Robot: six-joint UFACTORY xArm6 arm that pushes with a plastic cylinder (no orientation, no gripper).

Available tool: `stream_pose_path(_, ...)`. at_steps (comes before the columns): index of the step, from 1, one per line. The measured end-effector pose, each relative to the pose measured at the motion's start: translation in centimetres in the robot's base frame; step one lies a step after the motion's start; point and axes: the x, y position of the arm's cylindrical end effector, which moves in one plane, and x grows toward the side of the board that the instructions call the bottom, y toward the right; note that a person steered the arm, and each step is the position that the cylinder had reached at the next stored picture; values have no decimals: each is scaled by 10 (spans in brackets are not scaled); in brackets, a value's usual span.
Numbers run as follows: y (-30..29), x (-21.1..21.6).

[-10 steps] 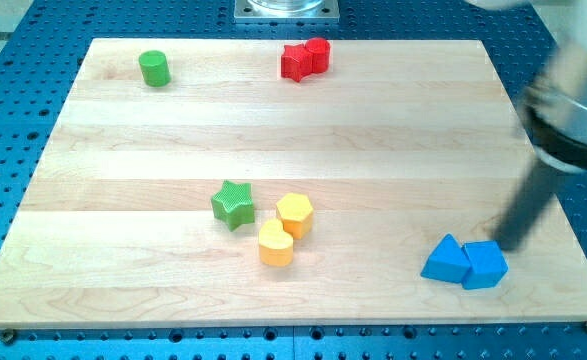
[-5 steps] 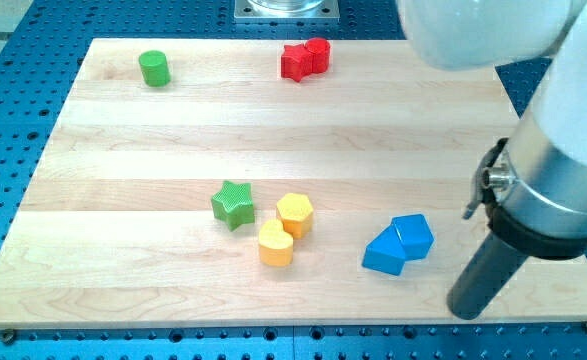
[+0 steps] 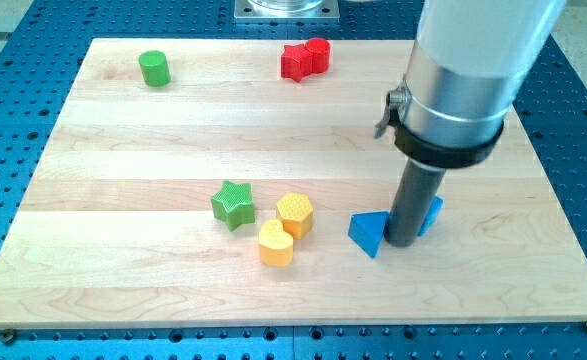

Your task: Move the triangle to the center of the board

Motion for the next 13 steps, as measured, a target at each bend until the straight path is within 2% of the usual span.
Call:
stream_pose_path(1, 38, 25)
stream_pose_path(2, 9, 81)
stream_pose_path(3, -38, 58)
stream_pose_path(5, -6, -15)
stream_pose_path(6, -3, 28)
stream_pose_path(7, 44, 67)
stream_pose_path(8, 74, 20)
stream_pose_path(9, 53, -32)
stream_pose_path(10, 51, -32)
stream_pose_path(11, 21, 29)
stream_pose_path(12, -21, -19)
stream_pose_path(13, -33, -70)
